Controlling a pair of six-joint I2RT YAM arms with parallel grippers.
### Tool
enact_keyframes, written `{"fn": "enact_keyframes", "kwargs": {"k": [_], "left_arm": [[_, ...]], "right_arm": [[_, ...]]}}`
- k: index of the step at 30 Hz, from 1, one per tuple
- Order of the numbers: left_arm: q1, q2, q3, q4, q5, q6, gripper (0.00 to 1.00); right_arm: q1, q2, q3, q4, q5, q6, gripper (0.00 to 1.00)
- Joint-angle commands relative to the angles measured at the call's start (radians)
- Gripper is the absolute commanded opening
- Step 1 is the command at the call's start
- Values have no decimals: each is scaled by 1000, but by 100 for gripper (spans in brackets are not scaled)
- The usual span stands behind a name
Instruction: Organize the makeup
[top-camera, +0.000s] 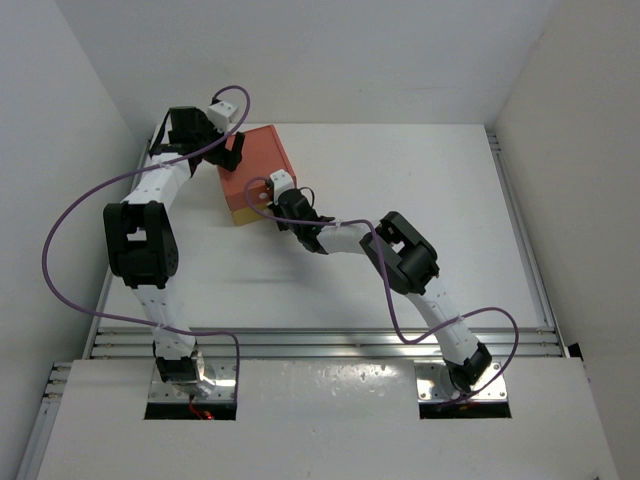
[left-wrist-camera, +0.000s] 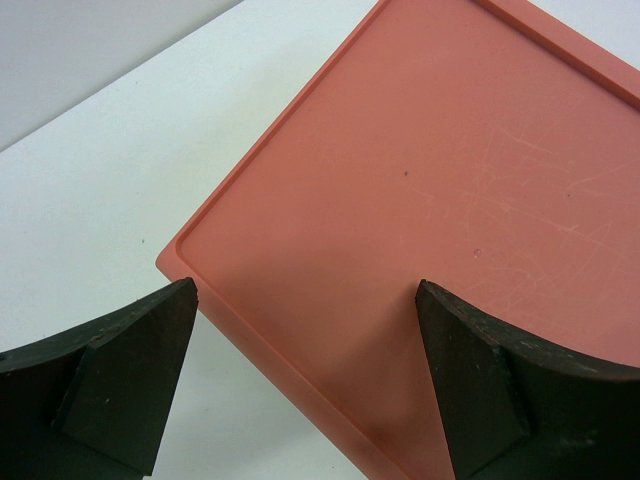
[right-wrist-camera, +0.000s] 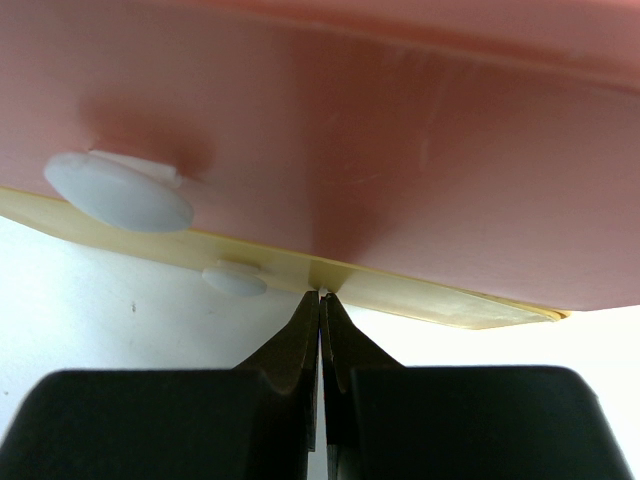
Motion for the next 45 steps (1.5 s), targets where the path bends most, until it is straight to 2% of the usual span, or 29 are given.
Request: {"fn": "enact_keyframes", "kwargs": {"k": [1,4,7,8,11,14,17,18,19,21,22,24,25,28,34,38,45], "left_arm": [[0,69,-61,-194,-34,38,97],[0,69,-61,-203,-34,38,97],[0,69,-17,-216,-25,29,97],[0,69,-3,-228,-25,20,97],[0,69,69,-254,-5,-5,97],[24,60,172,-278,4,-35,99],[67,5,252,-278,4,-54,99],[97,-11,264,-278,4,-65,99],[114,-26,276,-278,4,-80,99],[168,-70,276,-278,-10,-95,99],[185,-84,252,-278,-21,-106,100],[219,-129,212,-269,-53,-106,100],[248,-144,162,-269,-65,-106,100],[303,-204,44,-269,-94,-126,100],[377,-340,-232,-200,-142,-115,100],[386,-371,-308,-179,-156,-115,100],[395,-382,-330,-169,-113,-125,100]], "right_arm": [[-12,-23,37,125,-4,34,0],[-12,-97,-47,156,-70,58,0],[-12,-218,-213,186,-158,68,0],[-17,-337,-294,190,-167,65,0],[-55,-549,-498,171,-192,66,3],[-159,-715,-593,-5,-198,86,10],[-296,-774,-522,-465,-146,71,22],[-357,-780,-470,-541,-114,74,29],[-383,-780,-418,-729,-10,88,56],[-486,-783,-358,-821,96,138,75],[-535,-787,-339,-887,106,146,90],[-598,-810,-350,-889,98,141,100],[-651,-821,-368,-861,47,134,100],[-720,-815,-361,-844,18,160,100],[-718,-760,-281,-873,32,207,100],[-713,-764,-310,-812,-1,244,100],[-692,-760,-291,-794,0,258,100]]}}
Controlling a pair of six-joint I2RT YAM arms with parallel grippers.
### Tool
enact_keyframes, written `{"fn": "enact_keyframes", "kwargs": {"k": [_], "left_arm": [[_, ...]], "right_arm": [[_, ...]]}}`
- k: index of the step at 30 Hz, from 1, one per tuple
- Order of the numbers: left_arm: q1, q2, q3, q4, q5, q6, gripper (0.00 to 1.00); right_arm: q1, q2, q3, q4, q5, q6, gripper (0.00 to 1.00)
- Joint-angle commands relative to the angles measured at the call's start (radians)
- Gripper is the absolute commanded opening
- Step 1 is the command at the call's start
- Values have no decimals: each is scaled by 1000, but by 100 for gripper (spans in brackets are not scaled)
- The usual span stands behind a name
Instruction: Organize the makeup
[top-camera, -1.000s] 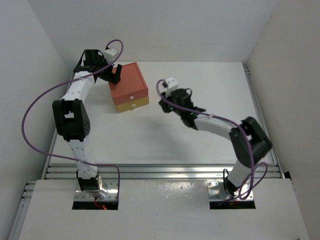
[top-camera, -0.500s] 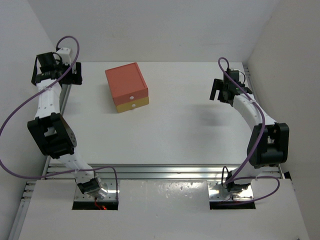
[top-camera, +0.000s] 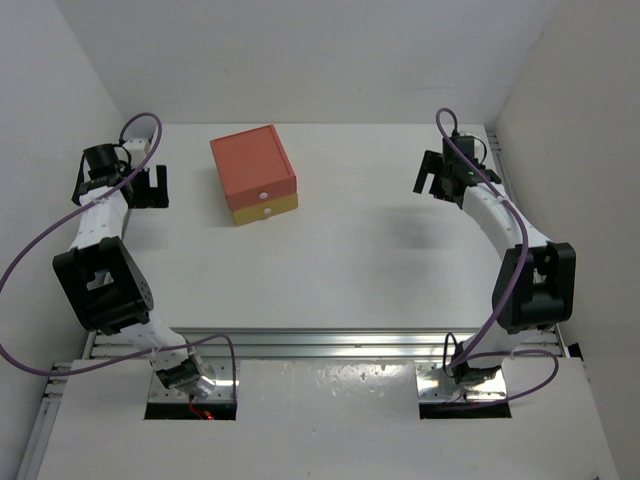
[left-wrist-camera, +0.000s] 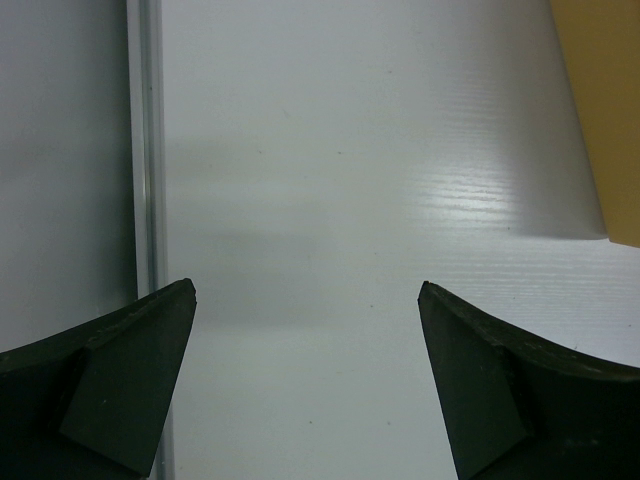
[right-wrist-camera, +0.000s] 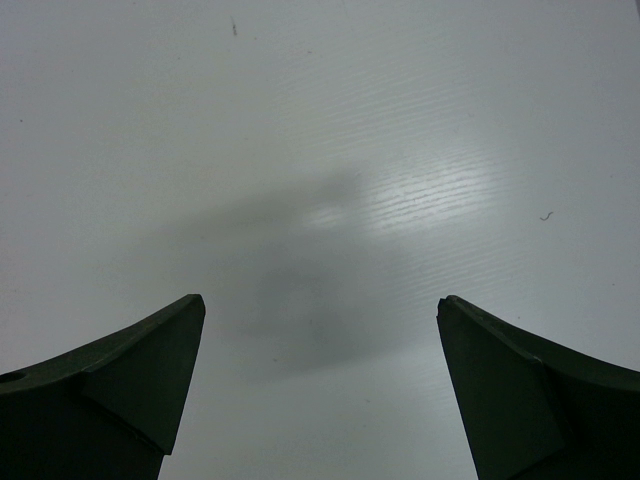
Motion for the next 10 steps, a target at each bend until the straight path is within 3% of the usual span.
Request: {"fn": "enact_keyframes", "kwargs": {"k": [1,10], "left_arm": [[13,-59,-2,46,29,-19,100],[13,-68,-22,56,38,-28,100]], "right_arm": [[23,7,44,34,3,22,100],[118,0,72,117,150,-131,100]]}}
